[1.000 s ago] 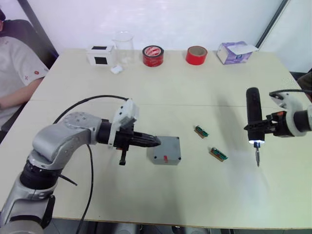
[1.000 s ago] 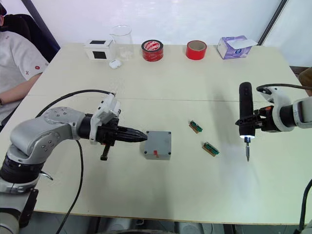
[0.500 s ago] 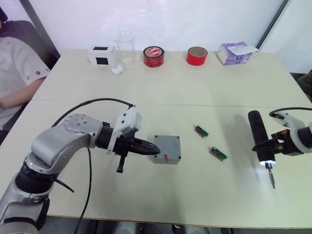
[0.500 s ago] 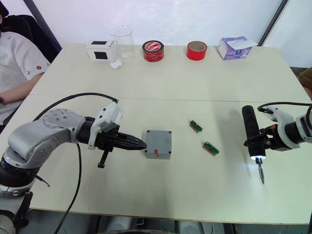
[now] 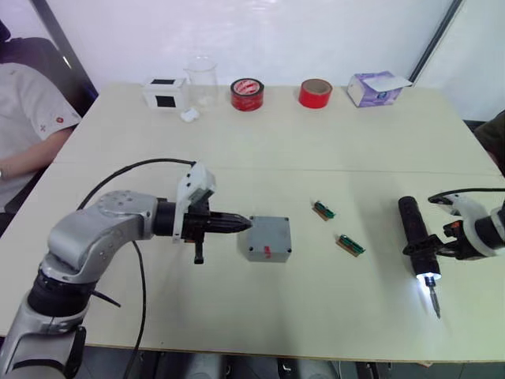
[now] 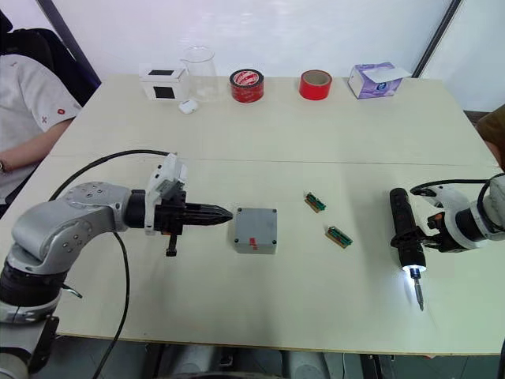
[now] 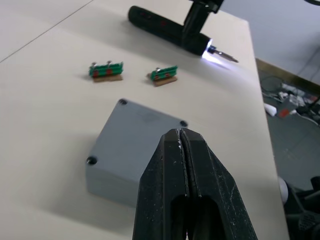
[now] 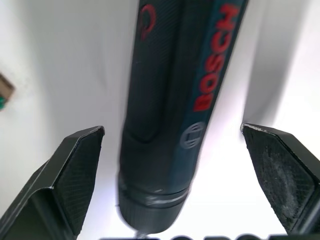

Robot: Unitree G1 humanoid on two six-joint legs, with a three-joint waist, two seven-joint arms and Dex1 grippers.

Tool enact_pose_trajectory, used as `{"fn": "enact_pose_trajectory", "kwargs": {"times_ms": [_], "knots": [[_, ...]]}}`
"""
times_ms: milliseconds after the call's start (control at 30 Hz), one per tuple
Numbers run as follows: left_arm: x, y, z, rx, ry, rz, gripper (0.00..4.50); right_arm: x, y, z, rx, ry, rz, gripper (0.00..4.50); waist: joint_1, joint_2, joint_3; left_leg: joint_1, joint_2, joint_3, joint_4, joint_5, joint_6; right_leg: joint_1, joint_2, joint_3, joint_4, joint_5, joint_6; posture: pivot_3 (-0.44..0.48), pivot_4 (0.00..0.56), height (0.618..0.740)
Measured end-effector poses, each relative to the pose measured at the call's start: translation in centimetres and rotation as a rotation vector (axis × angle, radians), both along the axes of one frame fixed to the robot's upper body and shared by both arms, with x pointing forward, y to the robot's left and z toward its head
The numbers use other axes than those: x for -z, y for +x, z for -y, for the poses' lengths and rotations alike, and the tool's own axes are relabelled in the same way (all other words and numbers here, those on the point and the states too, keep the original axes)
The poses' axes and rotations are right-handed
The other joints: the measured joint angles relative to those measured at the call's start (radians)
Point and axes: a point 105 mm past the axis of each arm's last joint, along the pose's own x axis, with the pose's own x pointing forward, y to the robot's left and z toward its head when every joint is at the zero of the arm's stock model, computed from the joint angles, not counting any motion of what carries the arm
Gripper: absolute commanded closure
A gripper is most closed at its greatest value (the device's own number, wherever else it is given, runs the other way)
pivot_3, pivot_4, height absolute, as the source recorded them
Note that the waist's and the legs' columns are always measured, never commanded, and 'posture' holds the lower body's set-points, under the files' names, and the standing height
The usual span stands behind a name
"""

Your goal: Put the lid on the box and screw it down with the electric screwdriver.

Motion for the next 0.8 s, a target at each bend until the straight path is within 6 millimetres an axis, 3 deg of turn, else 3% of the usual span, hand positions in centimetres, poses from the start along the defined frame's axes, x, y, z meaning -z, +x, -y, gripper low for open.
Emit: {"fn": "enact_pose_trajectory", "kwargs": {"times_ms": [100, 233, 367, 467, 533, 567, 667, 800], "knots": [[-0.4, 0.5, -0.8, -0.053, -0.021, 0.003, 4.5, -1.3, 1.1, -0.2, -0.03, 0.008, 0.072, 0.03, -0.003, 0.0, 0.0, 0.0, 0.0, 0.0, 0.0, 0.0, 0.0, 0.0, 0.0, 0.0, 0.0, 0.0, 0.0, 0.0, 0.15, 0.74], [-0.5, 1.0, -2.0, -0.121, -0.051, -0.019, 4.5, -5.2, 3.1, -1.5, -0.108, 0.063, 0.235, 0.03, -0.004, 0.0, 0.0, 0.0, 0.001, 0.0, 0.0, 0.0, -0.001, -0.001, 0.001, 0.0, 0.001, 0.0, 0.0, 0.0, 0.15, 0.74], [-0.4, 1.6, -3.6, -0.206, -0.077, -0.046, 4.5, -7.8, 3.0, -2.9, -0.237, 0.076, 0.336, 0.03, 0.005, 0.0, 0.0, -0.001, 0.0, 0.0, 0.0, 0.0, -0.001, -0.001, 0.0, 0.0, 0.001, 0.0, 0.0, 0.0, 0.15, 0.74], [2.3, 2.6, -5.6, -0.331, 0.033, -0.042, 4.5, -5.8, 1.0, -9.3, -0.708, 0.041, 0.439, 0.03, 0.0, -0.002, -0.002, 0.0, 0.001, 0.0, -0.001, 0.0, -0.001, 0.0, 0.0, 0.0, 0.0, 0.0, 0.0, 0.0, 0.15, 0.74], [4.4, 2.5, -5.2, -0.319, 0.098, -0.06, 4.5, -3.3, -1.1, -14.1, -0.895, 0.165, 0.465, 0.03, 0.001, -0.003, -0.002, 0.0, 0.001, 0.0, 0.0, 0.001, -0.001, 0.0, 0.0, 0.001, 0.002, 0.0, 0.0, 0.0, 0.15, 0.74], [5.3, 2.3, -4.9, -0.301, 0.13, -0.063, 4.5, -2.3, -2.0, -15.5, -0.944, 0.193, 0.474, 0.03, 0.003, -0.003, -0.002, 0.0, 0.0, 0.0, 0.001, 0.001, -0.002, -0.001, -0.001, 0.001, 0.004, 0.0, 0.0, 0.0, 0.15, 0.74], [7.0, 2.0, -4.2, -0.268, 0.175, -0.076, 4.5, -1.2, -3.0, -16.9, -0.998, 0.175, 0.515, 0.03, 0.006, -0.004, -0.003, 0.002, -0.003, 0.0, 0.003, 0.002, 0.0, 0.002, -0.005, 0.0, 0.006, 0.0, 0.0, 0.0, 0.15, 0.74], [7.4, 2.2, -2.1, -0.197, 0.169, -0.049, 4.5, 0.9, -3.8, -18.6, -1.046, 0.167, 0.518, 0.03, 0.002, -0.005, -0.003, 0.002, -0.003, -0.001, 0.008, 0.001, 0.001, 0.003, -0.004, 0.0, 0.01, 0.001, 0.0, 0.0, 0.15, 0.74]]}}
